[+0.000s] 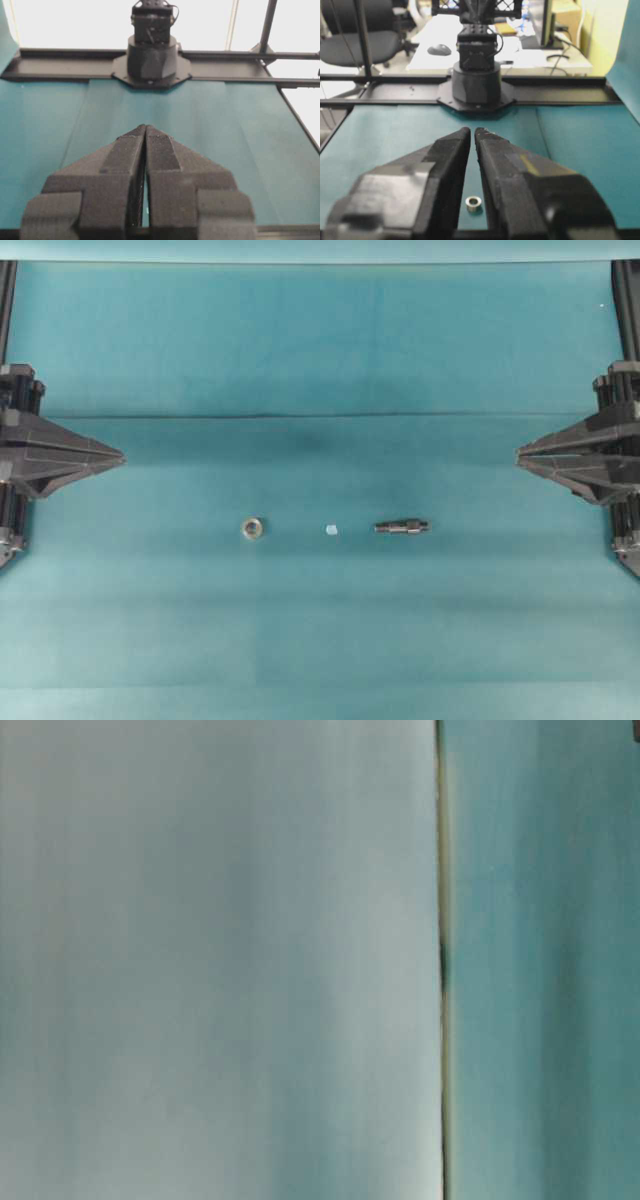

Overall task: Insert the washer onto the shaft with both hands.
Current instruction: 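Move left gripper over the silver washer and right gripper over the threaded shaft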

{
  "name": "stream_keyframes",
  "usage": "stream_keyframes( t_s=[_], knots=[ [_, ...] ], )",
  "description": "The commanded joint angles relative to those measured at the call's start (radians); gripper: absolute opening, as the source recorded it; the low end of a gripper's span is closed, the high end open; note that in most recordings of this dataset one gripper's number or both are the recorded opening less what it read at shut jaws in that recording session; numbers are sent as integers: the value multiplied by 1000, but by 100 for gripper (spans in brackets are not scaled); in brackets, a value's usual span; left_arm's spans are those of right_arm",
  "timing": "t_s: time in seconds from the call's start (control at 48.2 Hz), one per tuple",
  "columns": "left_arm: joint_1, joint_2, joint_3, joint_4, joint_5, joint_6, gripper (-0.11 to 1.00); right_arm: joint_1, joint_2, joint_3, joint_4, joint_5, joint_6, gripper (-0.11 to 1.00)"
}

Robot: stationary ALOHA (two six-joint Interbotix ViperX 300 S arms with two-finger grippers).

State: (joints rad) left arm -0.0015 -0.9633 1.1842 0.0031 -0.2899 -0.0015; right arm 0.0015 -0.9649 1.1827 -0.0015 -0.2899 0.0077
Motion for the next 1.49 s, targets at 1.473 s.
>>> stream_keyframes(
  t_s=[1.473],
  knots=[
    [-31, 801, -557, 11, 769, -69, 2, 0, 630, -397, 12, 818, 135, -10]
  ],
)
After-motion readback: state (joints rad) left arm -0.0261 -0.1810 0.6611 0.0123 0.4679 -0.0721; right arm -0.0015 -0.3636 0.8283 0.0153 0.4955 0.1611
